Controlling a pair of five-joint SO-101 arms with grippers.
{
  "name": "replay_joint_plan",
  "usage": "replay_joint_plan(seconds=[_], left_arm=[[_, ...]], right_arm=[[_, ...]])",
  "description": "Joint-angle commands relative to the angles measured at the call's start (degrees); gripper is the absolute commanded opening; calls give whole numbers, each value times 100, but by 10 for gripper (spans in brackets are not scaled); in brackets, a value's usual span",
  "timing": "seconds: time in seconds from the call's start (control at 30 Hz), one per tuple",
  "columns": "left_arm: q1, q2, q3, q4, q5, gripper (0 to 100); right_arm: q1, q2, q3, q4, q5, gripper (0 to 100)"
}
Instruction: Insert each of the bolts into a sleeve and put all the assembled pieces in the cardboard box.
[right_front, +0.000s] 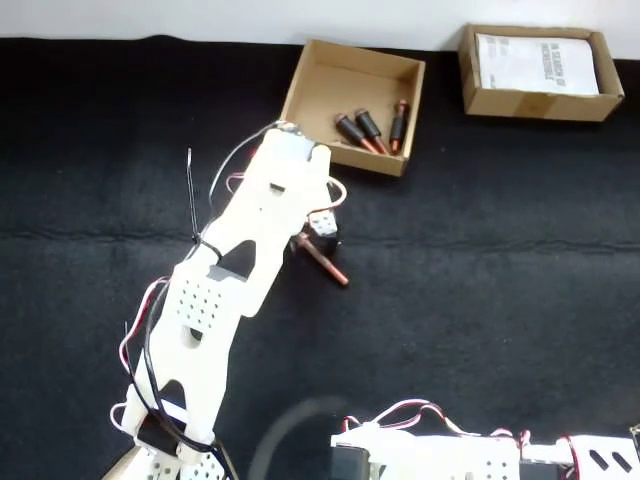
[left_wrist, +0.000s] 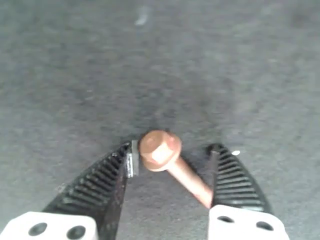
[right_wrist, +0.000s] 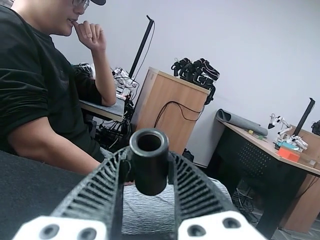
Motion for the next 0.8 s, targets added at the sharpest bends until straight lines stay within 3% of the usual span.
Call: replay_joint_plan(seconds=[0.0, 0.03, 0.37, 0.57, 0.77], left_arm=[[-31, 84, -57, -9, 9, 34], [-31, 84, -57, -9, 9, 0], [127, 31, -75, 97, -9, 9], [127, 31, -673, 818, -26, 9], [84, -374, -936, 949, -1090, 9]], right_arm=[[-48, -84, 804, 13, 70, 8], [-48, -84, 804, 13, 70, 8], [-224, -84, 796, 48, 70, 8], [-1033, -48, 796, 57, 70, 8], [-2211, -75, 796, 655, 62, 8]])
